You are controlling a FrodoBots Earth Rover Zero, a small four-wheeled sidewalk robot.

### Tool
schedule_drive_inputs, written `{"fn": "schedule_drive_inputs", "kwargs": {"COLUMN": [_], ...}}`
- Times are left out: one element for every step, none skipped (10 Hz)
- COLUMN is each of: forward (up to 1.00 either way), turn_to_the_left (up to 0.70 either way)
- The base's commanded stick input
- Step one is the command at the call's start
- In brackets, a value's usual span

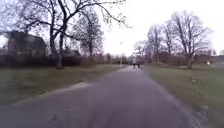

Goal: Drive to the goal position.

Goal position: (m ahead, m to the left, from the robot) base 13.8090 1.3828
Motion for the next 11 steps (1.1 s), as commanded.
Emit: {"fn": "schedule_drive_inputs", "kwargs": {"forward": [1.00,1.00,1.00,1.00,1.00,1.00,1.00,1.00,1.00,1.00,1.00], "turn_to_the_left": [0.00,0.00,0.00,0.00,0.00,0.00,0.00,0.00,0.00,0.00,0.00]}}
